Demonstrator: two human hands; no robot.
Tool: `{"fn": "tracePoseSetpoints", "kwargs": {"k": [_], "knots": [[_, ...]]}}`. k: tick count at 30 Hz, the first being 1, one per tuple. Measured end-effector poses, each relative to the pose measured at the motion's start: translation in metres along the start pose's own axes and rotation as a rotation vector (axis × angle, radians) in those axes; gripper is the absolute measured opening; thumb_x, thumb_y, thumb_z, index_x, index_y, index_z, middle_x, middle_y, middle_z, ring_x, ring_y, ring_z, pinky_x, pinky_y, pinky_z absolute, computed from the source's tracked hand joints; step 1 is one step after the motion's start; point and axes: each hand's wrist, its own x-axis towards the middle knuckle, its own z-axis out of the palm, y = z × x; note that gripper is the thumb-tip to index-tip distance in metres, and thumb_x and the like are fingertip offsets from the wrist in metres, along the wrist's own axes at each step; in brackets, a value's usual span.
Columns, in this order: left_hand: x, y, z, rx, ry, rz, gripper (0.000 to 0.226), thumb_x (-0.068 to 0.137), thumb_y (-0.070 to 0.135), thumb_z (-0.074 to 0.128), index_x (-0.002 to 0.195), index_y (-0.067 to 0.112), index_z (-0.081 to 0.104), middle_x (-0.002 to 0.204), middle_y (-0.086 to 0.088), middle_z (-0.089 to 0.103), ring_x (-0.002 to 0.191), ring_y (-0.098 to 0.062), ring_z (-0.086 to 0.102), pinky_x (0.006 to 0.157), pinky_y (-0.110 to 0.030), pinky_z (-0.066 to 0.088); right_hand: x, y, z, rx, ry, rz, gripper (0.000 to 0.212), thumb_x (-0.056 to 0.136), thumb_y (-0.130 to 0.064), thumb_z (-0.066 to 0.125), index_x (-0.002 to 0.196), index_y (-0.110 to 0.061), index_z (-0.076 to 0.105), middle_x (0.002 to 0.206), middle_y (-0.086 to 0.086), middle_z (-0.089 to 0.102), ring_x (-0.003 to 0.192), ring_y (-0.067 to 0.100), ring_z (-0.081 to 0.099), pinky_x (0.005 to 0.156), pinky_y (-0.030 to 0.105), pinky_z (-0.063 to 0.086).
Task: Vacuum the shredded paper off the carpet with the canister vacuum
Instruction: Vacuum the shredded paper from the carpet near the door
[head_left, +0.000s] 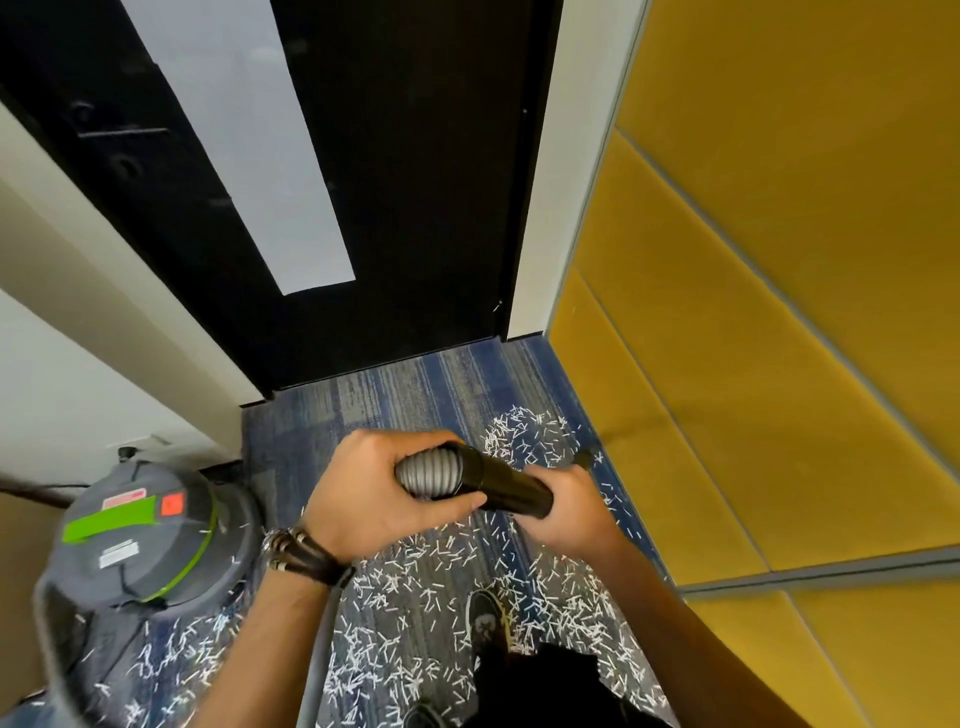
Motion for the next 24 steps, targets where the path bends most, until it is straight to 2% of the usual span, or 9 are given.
{"fn": "tracePoseSetpoints", "kwargs": {"k": [4,8,12,15,19,21,24], "knots": [[0.003,-0.005,0.004,0.041,-0.01,-0.014,0.039,0.076,0.056,0.089,0.108,0.037,0.076,0.087,0.024,0.073,0.079,0.005,0.07,0.071,-0.016,0.055,0.012,0.001,0.002,0.005,-0.013,0.012,0.01,0.078,-0.027,0.073,0.08,-0.031,0.063,0.063,-0.012,0.062,0.058,0.004,0.061,0.057,0.019,0.045],[0.002,-0.015,0.016,0.021,-0.048,-0.064,0.047,0.075,0.07,0.077,0.112,0.041,0.075,0.092,0.031,0.071,0.084,0.007,0.068,0.073,-0.015,0.055,0.013,0.011,0.01,0.018,-0.076,0.048,0.009,0.078,-0.02,0.074,0.085,-0.021,0.07,0.069,-0.007,0.068,0.063,0.004,0.064,0.06,0.015,0.047],[0.0,-0.013,0.018,0.032,-0.116,-0.046,0.049,0.073,0.071,0.078,0.112,0.041,0.076,0.089,0.033,0.07,0.082,0.008,0.068,0.074,-0.013,0.051,-0.003,0.011,0.018,0.056,-0.043,0.035,0.007,0.078,-0.018,0.074,0.08,-0.021,0.067,0.068,-0.007,0.068,0.062,0.005,0.065,0.061,0.015,0.048],[0.001,-0.009,0.017,0.015,-0.139,-0.026,0.051,0.072,0.073,0.077,0.111,0.04,0.077,0.09,0.03,0.072,0.082,0.007,0.07,0.076,-0.018,0.057,-0.018,0.008,0.017,0.098,0.021,0.04,0.011,0.077,-0.017,0.075,0.079,-0.023,0.066,0.066,-0.011,0.065,0.06,0.003,0.064,0.058,0.013,0.047],[0.002,-0.002,0.014,-0.011,-0.183,0.007,0.048,0.072,0.071,0.08,0.109,0.04,0.076,0.092,0.026,0.075,0.082,0.004,0.071,0.075,-0.026,0.06,-0.038,0.005,0.019,0.101,0.071,0.056,0.011,0.076,-0.025,0.076,0.079,-0.029,0.066,0.064,-0.012,0.064,0.057,0.004,0.062,0.057,0.013,0.044],[-0.001,0.003,0.014,0.0,-0.183,0.02,0.048,0.072,0.071,0.079,0.109,0.04,0.076,0.092,0.027,0.075,0.081,0.005,0.071,0.075,-0.024,0.059,-0.045,0.002,0.021,0.116,0.095,0.073,0.01,0.075,-0.027,0.077,0.079,-0.025,0.067,0.064,-0.01,0.065,0.057,0.006,0.063,0.055,0.017,0.046],[-0.005,0.008,0.011,0.037,-0.171,0.033,0.046,0.074,0.072,0.078,0.108,0.041,0.076,0.09,0.029,0.073,0.08,0.007,0.069,0.074,-0.017,0.055,-0.048,-0.003,0.022,0.125,0.102,0.086,0.01,0.075,-0.023,0.077,0.079,-0.023,0.068,0.064,-0.005,0.066,0.057,0.011,0.063,0.055,0.033,0.054]]}}
